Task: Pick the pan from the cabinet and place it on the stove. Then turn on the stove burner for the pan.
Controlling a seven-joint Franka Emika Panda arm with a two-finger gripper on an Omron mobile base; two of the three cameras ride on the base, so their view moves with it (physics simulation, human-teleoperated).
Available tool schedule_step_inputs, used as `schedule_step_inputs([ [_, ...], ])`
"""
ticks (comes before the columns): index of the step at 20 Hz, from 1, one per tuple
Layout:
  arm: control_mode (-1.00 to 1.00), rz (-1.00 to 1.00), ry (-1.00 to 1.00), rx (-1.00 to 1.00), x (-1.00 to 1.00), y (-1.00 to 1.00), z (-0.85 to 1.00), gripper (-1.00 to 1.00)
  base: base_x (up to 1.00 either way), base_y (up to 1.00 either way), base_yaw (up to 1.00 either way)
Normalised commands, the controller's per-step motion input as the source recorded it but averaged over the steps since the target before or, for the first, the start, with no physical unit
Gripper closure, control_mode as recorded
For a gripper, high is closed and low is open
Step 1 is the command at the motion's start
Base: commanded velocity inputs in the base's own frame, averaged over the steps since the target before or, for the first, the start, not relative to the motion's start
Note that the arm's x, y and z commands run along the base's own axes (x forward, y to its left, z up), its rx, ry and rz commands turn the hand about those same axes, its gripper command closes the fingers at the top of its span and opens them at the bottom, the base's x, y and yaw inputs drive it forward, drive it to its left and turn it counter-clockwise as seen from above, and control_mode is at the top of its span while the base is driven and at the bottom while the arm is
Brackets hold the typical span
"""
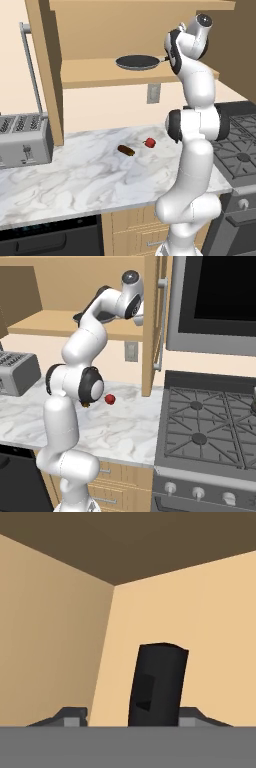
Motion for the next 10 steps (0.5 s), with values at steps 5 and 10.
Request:
schedule_step_inputs([
  [5, -1.00, 0.00, 0.00, 0.00, 0.06, 0.00, -0.34, 1.00, 0.00, 0.00, 0.00],
  [10, -1.00, 0.00, -0.06, 0.05, 0.01, 0.00, -0.28, 1.00, 0.00, 0.00, 0.00],
])
